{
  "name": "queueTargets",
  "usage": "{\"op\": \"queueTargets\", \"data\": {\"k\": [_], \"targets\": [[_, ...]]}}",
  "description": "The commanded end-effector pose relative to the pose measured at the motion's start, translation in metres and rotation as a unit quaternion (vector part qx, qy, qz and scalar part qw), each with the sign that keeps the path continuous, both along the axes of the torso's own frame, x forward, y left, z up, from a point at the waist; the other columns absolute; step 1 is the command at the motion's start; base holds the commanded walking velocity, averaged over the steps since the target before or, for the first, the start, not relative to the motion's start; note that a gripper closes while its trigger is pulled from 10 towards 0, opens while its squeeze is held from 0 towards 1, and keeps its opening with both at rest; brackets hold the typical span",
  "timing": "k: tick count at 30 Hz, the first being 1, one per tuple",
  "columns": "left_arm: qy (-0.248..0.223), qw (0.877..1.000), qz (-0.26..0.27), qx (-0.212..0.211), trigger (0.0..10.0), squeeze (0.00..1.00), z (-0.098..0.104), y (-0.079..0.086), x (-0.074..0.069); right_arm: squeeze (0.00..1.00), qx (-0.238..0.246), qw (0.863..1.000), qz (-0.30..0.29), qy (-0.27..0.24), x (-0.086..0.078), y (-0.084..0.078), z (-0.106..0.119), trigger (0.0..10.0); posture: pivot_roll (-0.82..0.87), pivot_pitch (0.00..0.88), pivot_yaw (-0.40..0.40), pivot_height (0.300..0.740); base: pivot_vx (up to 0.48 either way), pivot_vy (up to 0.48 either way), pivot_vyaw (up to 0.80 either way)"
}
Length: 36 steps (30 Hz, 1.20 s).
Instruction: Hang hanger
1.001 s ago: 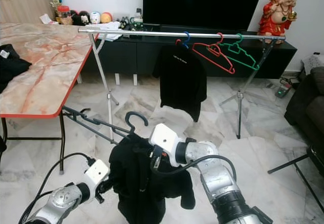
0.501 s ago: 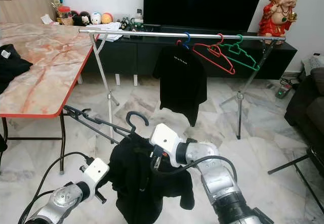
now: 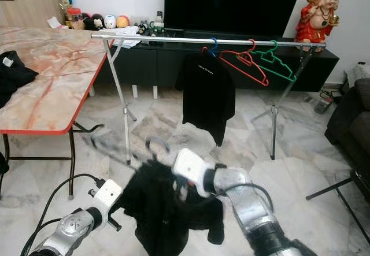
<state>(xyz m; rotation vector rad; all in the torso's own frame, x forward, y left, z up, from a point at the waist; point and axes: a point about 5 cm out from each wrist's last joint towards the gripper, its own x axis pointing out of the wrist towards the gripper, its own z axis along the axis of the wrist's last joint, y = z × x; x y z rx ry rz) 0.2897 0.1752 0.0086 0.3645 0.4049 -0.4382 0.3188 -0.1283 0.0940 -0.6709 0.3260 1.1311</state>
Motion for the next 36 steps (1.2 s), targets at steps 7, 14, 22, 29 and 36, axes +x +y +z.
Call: {"op": "queueTargets", "data": {"k": [7, 14, 22, 29, 36], "targets": [[0.017, 1.0, 0.02, 0.009, 0.0, 0.0, -0.008, 0.012, -0.009, 0.0, 0.013, 0.997, -0.074, 0.023, 0.002, -0.046, -0.006, 0.0, 0.02, 0.049, -0.052, 0.74, 0.0, 0.0, 0.0], [0.026, 0.999, 0.017, 0.014, 0.0, 0.0, -0.011, 0.012, -0.011, 0.0, 0.102, 0.988, -0.11, 0.045, 0.002, -0.059, -0.006, 0.0, 0.02, 0.05, -0.045, 0.74, 0.0, 0.0, 0.0], [0.029, 0.999, 0.015, 0.02, 0.0, 0.0, -0.011, 0.012, -0.01, 0.0, 0.002, 0.99, -0.045, 0.134, -0.028, -0.09, -0.029, 0.0, 0.02, 0.056, -0.04, 0.74, 0.0, 0.0, 0.0], [0.032, 0.999, 0.015, 0.021, 0.0, 0.0, -0.012, 0.011, -0.012, 0.0, -0.087, 0.984, -0.036, 0.15, -0.036, -0.115, -0.036, 0.0, 0.01, 0.062, -0.04, 0.74, 0.0, 0.0, 0.0], [0.033, 0.999, 0.013, 0.023, 0.0, 0.0, -0.012, 0.011, -0.012, 0.0, -0.124, 0.981, -0.03, 0.147, -0.037, -0.119, -0.038, 0.0, 0.01, 0.063, -0.038, 0.74, 0.0, 0.0, 0.0]]}}
